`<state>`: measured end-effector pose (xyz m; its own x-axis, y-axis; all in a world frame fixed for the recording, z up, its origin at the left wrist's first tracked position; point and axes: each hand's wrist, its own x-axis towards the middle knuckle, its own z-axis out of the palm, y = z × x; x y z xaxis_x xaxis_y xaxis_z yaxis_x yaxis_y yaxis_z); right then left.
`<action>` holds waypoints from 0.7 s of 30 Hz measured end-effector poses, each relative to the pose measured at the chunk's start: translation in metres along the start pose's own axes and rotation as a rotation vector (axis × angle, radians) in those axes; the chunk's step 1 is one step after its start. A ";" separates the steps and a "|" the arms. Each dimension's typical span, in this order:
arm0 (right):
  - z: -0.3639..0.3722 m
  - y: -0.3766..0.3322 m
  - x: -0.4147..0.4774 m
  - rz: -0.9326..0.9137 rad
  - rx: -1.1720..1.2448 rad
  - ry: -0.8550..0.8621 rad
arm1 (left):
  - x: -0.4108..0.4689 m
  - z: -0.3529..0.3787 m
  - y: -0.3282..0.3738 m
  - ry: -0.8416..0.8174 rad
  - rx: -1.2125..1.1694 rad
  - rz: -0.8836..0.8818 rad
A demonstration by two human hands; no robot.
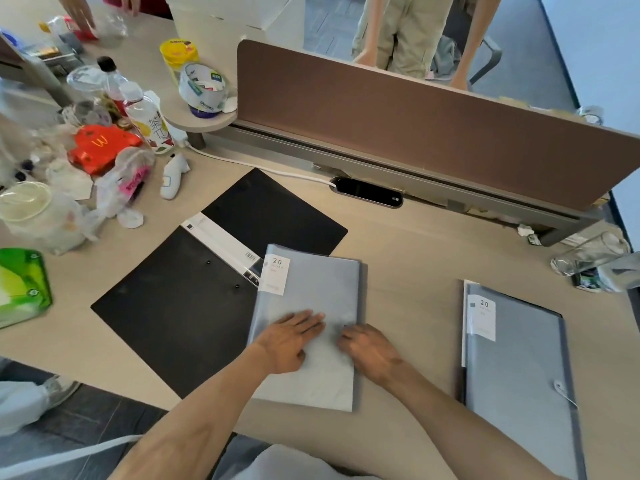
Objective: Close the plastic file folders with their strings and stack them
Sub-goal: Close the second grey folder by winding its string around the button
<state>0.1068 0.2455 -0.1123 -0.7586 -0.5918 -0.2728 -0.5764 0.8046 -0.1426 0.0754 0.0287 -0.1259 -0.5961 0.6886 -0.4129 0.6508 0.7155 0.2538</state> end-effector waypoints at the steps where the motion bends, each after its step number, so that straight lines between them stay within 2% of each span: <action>1: 0.000 -0.001 0.005 -0.016 -0.008 -0.007 | -0.001 0.002 -0.003 0.010 -0.018 0.014; 9: -0.016 0.004 0.045 -0.007 0.013 0.049 | -0.005 0.009 -0.024 0.040 -0.041 0.100; 12: -0.025 0.009 0.060 -0.004 0.030 0.001 | -0.004 0.008 -0.024 0.014 -0.034 0.098; 21: -0.029 0.037 0.042 0.258 0.217 -0.021 | -0.005 0.005 -0.023 -0.004 -0.018 0.091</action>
<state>0.0446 0.2490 -0.1020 -0.8632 -0.3684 -0.3451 -0.2867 0.9205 -0.2655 0.0661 0.0079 -0.1340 -0.5329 0.7506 -0.3906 0.6940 0.6518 0.3058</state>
